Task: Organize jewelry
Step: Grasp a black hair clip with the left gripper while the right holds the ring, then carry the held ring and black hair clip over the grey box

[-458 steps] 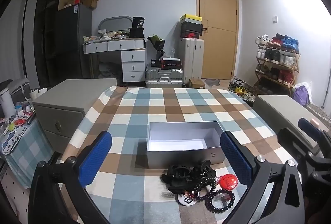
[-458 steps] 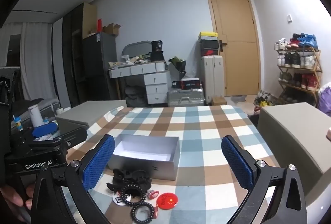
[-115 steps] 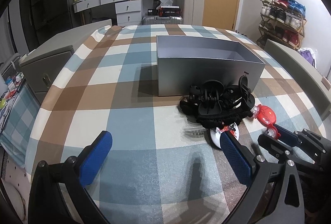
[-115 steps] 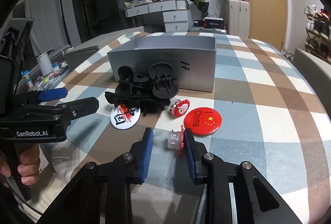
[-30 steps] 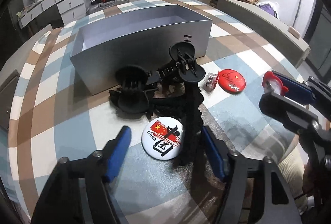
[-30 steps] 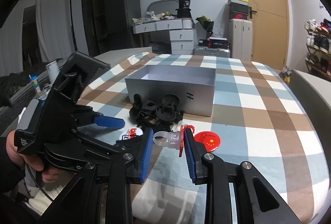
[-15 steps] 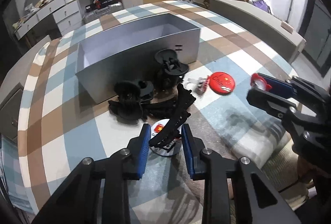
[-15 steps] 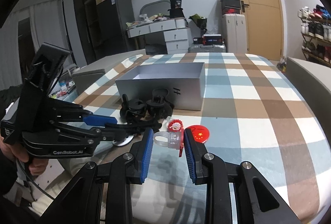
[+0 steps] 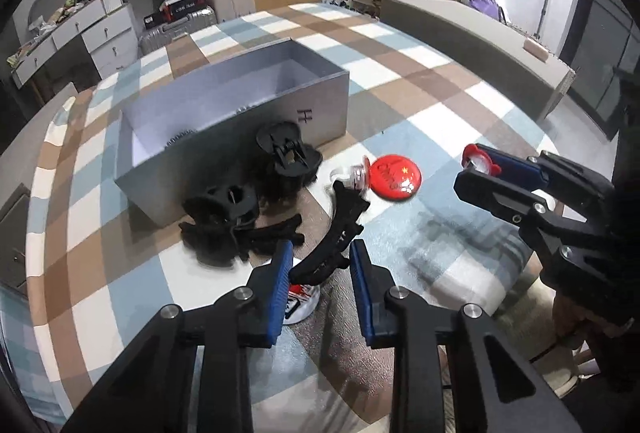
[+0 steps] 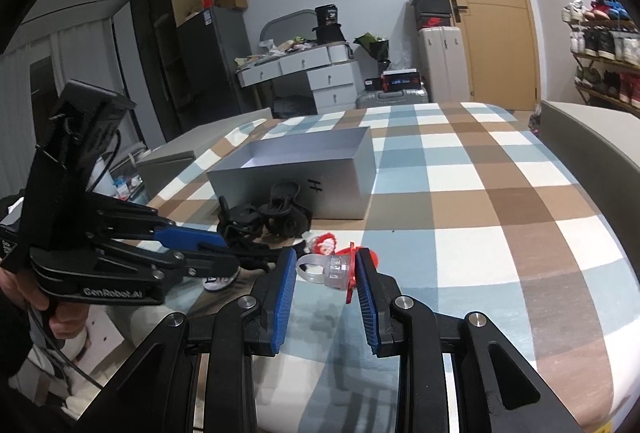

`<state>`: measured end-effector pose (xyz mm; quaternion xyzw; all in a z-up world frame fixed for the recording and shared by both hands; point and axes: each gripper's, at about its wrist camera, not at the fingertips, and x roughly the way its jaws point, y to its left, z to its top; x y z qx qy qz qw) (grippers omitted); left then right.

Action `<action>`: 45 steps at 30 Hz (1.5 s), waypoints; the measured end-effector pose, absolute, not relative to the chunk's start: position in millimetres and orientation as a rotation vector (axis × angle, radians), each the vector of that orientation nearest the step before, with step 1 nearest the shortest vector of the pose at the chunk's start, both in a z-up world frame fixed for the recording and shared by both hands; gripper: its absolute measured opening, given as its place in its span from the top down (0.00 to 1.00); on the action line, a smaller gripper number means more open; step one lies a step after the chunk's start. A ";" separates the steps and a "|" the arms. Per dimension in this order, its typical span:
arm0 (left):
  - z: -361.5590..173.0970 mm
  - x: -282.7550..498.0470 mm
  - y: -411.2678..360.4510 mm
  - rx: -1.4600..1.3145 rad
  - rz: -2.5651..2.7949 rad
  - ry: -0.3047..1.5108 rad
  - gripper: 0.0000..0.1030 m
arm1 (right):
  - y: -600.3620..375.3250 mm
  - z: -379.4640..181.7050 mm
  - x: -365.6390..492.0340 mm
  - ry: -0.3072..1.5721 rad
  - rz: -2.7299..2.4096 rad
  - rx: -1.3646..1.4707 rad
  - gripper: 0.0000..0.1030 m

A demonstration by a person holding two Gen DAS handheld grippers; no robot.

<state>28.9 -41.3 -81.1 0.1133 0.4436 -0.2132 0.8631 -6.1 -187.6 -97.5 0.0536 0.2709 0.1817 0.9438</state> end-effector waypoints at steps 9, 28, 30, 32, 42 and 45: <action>-67.4 24.0 -31.1 0.191 -0.416 0.881 0.79 | -190.0 -89.4 -7.1 0.545 0.363 0.119 0.72; -49.1 36.3 -11.0 0.085 -0.441 0.791 0.91 | -148.0 -66.9 -13.6 0.527 0.418 0.024 0.72; -49.1 37.5 -7.6 0.057 -0.454 0.793 0.91 | -146.4 -67.8 -12.9 0.531 0.422 0.025 0.72; -48.8 37.4 -4.7 0.038 -0.463 0.792 0.91 | -144.1 -69.9 -11.7 0.539 0.426 0.018 0.72; -27.0 39.5 4.8 -0.012 -0.492 0.773 0.91 | -147.5 -66.6 -8.6 0.532 0.430 0.033 0.72; -16.4 42.3 4.6 -0.006 -0.485 0.749 0.91 | -150.4 -54.0 -3.9 0.502 0.451 0.048 0.72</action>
